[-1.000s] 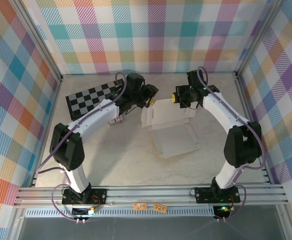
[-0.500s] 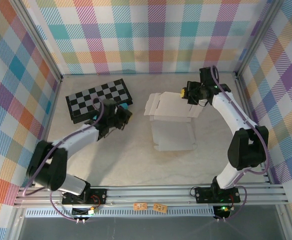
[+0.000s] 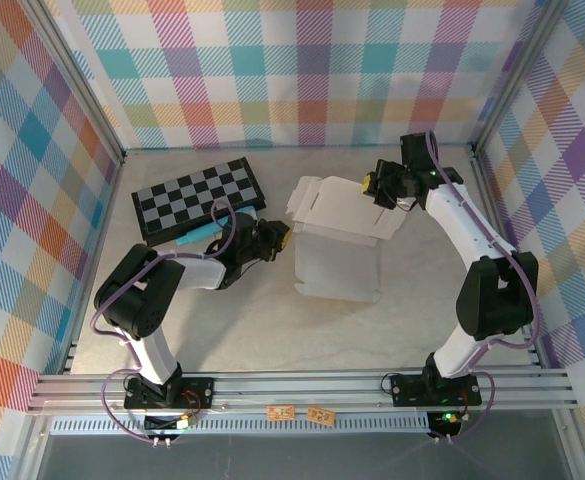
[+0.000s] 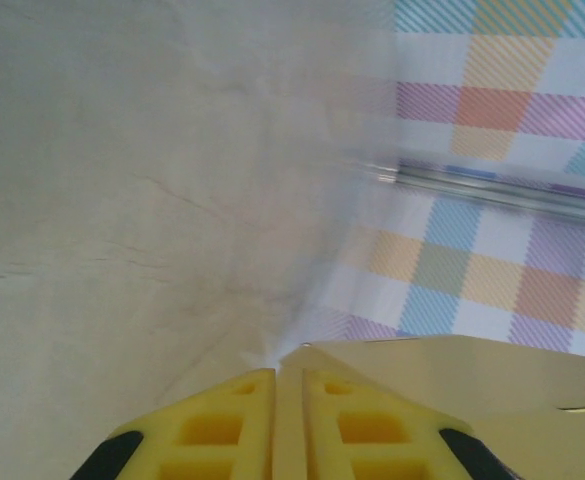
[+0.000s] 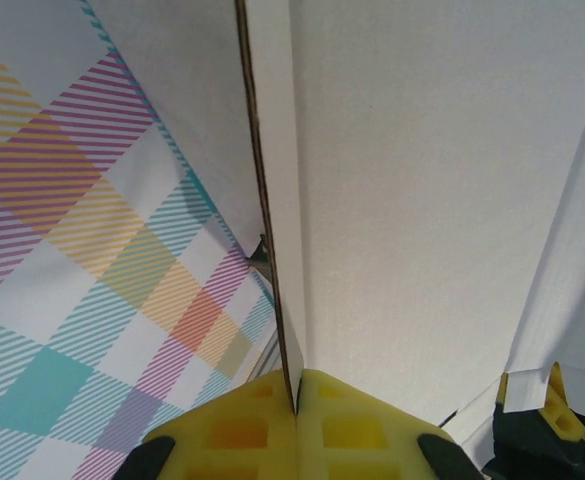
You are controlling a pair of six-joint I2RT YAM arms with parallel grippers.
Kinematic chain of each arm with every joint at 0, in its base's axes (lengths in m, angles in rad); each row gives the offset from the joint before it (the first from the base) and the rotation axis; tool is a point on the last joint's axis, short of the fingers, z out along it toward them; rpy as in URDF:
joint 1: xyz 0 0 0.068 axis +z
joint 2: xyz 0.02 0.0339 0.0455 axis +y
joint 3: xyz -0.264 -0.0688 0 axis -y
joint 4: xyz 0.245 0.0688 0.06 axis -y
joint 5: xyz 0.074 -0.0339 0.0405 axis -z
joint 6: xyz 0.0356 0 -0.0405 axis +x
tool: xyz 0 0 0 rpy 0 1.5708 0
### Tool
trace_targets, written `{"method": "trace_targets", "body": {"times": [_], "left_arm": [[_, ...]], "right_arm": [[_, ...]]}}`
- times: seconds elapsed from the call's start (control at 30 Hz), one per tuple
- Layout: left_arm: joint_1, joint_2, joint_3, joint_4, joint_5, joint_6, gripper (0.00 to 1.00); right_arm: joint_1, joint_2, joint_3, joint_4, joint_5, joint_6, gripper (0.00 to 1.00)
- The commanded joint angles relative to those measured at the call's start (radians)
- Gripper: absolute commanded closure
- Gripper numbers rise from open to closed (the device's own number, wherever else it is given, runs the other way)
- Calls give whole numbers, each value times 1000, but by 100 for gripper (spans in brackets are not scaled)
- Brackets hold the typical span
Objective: Fold the paper box
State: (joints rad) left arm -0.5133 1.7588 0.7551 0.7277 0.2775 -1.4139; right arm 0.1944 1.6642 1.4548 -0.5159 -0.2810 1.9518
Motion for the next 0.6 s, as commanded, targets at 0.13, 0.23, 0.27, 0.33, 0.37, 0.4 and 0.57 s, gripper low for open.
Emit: {"method": "trace_targets", "body": {"times": [0.13,0.23,0.27,0.33,0.37,0.4,0.57], "left_arm": [[-20,-2,1,117,-6,-46,83],[-31,-5,1,117,1,-48,83],[-36,-7,-1,115,-2,-47,83],[-48,-16,-4,110,-7,-36,83],[-53,-20,-5,106,-10,-27,83],[-59,-26,-6,101,-12,-17,83],[-81,-55,-8,36,-16,41,79]], "right_arm": [[-9,-10,10,26,-20,71,100],[-10,-12,-2,38,-20,79,100],[-9,-11,-6,44,-19,84,100],[-9,-11,-11,55,-20,90,100],[-9,-8,-11,58,-20,91,100],[-9,-7,-10,58,-22,91,100],[-9,-4,-11,63,-24,93,100]]}}
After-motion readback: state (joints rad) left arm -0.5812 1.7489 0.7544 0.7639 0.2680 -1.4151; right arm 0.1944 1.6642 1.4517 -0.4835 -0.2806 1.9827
